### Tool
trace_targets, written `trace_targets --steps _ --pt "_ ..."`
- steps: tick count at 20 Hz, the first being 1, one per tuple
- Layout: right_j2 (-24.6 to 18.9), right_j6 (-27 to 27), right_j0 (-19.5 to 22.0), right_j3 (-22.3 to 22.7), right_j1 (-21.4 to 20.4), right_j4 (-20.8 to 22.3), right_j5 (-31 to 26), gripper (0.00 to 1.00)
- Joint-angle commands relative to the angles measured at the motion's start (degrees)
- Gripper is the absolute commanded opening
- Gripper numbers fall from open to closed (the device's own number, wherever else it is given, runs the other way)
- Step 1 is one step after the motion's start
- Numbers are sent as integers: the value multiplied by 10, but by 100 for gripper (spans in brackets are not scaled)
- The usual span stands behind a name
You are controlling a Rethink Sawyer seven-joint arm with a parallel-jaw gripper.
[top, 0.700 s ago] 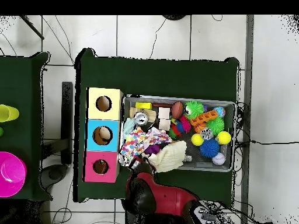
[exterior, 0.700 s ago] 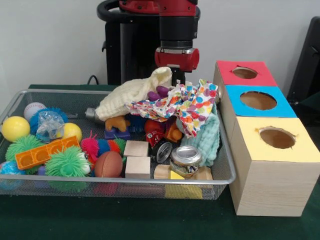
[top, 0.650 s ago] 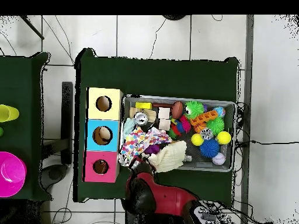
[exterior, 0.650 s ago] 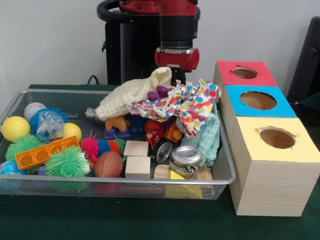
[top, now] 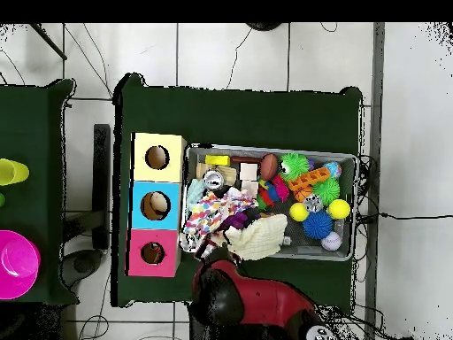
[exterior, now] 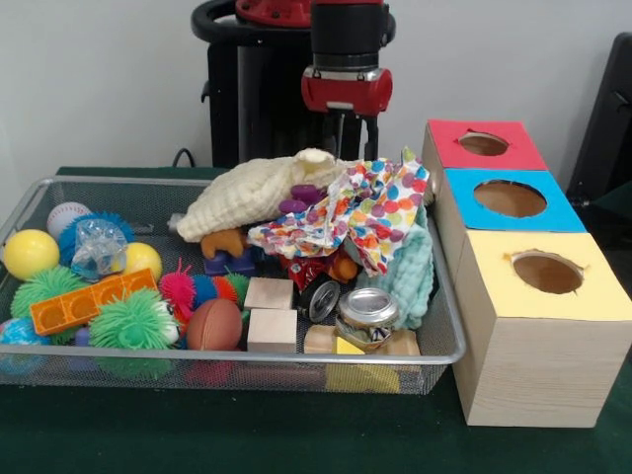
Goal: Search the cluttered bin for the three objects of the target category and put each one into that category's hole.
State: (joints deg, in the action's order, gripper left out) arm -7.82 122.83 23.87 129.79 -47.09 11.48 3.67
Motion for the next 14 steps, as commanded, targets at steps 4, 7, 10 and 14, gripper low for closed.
trace_targets --steps 4,7,10,14 --pt "-110 -22 64 -7 -96 33 -109 100" --pt "-130 -23 85 -2 -110 31 -121 100" --pt "-136 -19 93 -3 -111 35 -117 100" --pt "-125 -21 104 -58 -46 61 -74 100"
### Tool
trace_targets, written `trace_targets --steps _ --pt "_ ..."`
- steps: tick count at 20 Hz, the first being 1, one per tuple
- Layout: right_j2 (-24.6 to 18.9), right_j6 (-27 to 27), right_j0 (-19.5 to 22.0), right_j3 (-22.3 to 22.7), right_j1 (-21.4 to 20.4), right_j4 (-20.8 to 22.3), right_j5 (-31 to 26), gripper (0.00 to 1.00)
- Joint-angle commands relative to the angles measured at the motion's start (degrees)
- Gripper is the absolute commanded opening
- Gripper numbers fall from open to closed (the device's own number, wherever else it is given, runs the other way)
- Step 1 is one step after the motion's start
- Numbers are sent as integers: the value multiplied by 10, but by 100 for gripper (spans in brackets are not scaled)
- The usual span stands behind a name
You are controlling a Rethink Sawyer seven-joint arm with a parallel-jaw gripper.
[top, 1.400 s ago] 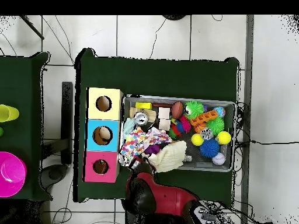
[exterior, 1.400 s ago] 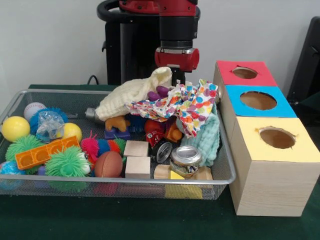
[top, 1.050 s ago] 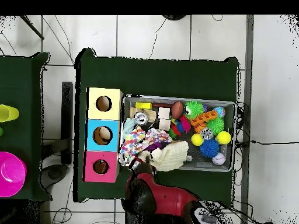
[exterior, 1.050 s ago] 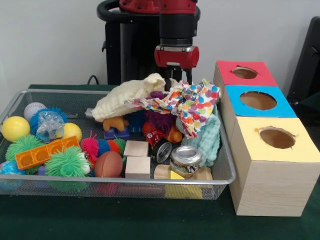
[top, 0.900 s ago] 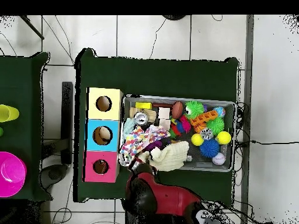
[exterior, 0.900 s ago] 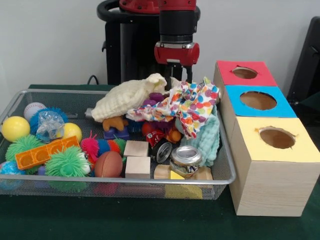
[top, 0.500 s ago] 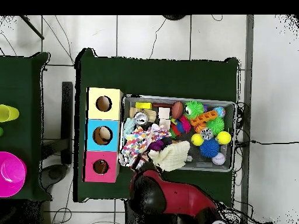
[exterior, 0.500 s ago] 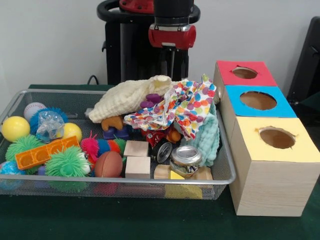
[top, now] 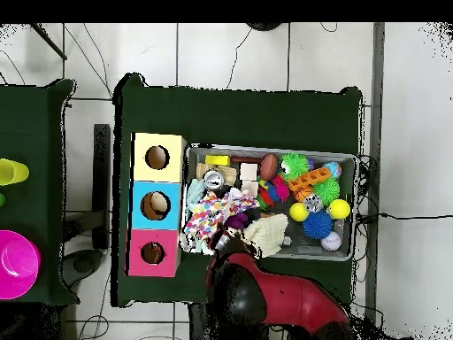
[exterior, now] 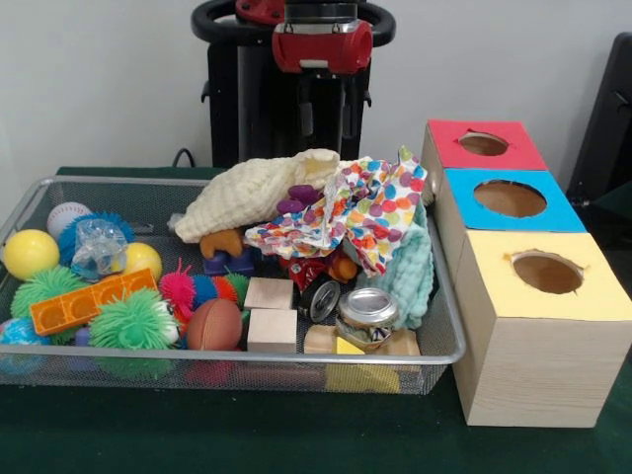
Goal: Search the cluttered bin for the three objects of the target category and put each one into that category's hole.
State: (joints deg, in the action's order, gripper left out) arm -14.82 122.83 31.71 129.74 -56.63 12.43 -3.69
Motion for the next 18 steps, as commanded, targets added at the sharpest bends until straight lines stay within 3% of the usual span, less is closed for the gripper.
trace_targets --steps 1,18 --pt "-60 -26 33 -70 60 53 -8 100" --pt "-84 -32 88 -188 135 41 -93 100"
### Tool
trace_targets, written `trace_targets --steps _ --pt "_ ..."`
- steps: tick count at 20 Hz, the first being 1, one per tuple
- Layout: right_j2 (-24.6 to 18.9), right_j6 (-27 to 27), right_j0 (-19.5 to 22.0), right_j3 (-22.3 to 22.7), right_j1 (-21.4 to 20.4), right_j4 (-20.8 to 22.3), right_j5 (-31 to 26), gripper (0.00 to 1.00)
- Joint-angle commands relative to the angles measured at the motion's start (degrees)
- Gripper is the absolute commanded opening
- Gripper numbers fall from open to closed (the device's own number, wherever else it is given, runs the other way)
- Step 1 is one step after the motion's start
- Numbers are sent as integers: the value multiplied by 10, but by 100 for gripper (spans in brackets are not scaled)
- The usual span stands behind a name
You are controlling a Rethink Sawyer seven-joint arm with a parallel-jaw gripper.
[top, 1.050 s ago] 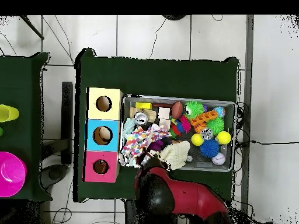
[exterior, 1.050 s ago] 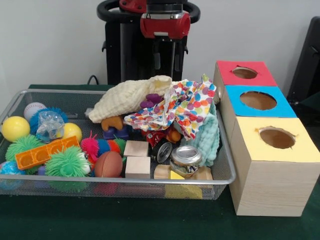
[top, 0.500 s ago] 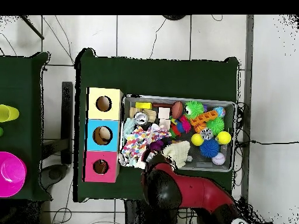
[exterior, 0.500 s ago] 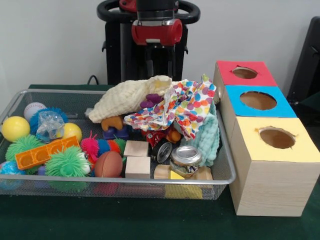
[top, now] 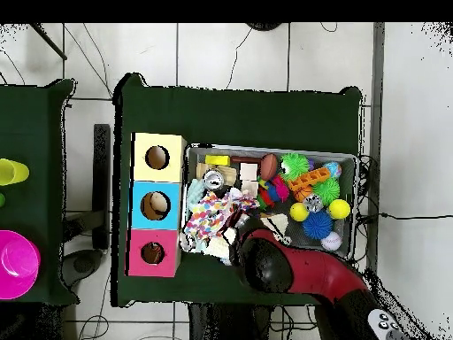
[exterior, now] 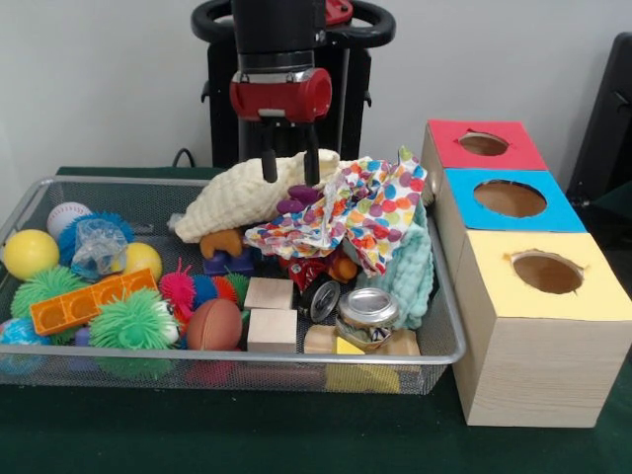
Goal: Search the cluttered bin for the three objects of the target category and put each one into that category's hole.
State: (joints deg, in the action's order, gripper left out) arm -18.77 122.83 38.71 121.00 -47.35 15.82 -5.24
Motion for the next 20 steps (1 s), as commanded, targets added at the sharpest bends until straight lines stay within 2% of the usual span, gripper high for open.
trace_targets --steps 1,5,11,20 --pt "-42 -31 19 -106 47 9 -75 100" --pt "-28 -32 17 -130 85 31 -55 100" --pt "8 -25 3 -139 127 70 -7 100" --pt "49 -13 13 -161 203 160 73 100"
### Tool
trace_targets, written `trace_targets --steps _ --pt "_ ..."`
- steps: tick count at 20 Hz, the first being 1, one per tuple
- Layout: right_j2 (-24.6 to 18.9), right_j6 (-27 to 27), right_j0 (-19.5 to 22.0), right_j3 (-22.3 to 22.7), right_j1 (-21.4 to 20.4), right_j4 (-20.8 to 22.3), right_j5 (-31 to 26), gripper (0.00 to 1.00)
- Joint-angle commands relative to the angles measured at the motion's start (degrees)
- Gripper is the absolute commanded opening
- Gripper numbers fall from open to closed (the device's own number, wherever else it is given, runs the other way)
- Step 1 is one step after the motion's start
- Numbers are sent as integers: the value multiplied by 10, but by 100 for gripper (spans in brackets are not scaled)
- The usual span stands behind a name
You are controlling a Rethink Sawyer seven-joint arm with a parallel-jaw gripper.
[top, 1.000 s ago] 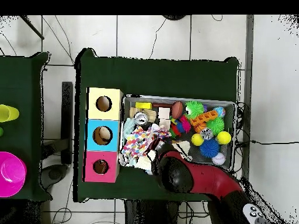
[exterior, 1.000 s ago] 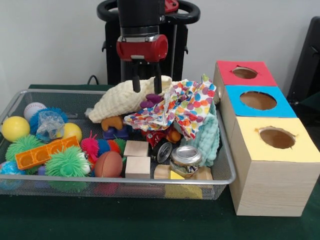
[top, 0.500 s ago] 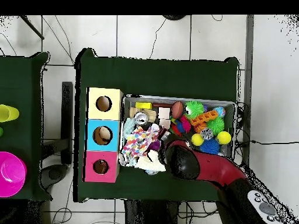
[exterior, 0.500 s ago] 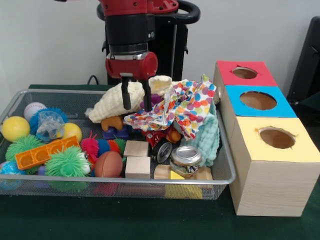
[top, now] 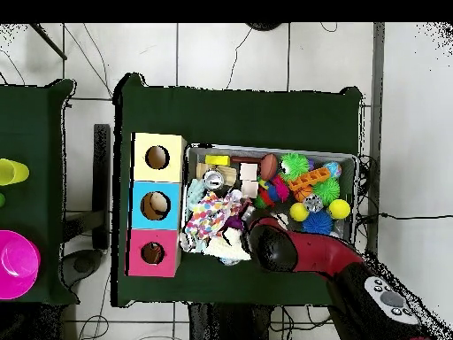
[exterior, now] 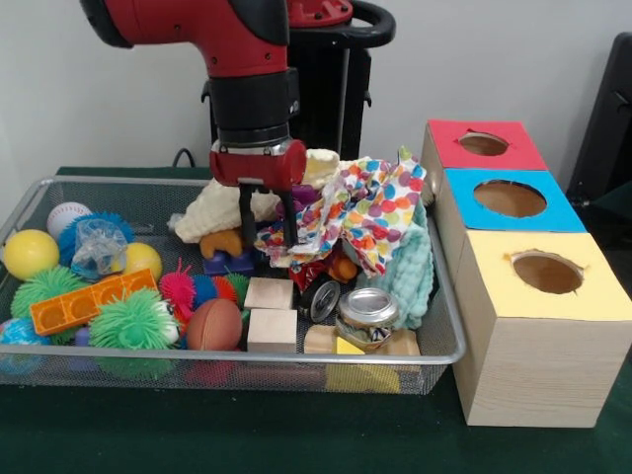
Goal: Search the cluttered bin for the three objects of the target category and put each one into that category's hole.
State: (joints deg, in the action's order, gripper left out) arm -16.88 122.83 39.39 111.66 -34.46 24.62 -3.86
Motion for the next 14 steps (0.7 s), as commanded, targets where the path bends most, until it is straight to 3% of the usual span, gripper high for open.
trace_targets --steps 1,8,14 --pt "27 -15 14 -71 82 81 60 100" --pt "8 -35 52 -90 112 129 31 100" --pt "5 -34 49 -93 108 138 4 100"
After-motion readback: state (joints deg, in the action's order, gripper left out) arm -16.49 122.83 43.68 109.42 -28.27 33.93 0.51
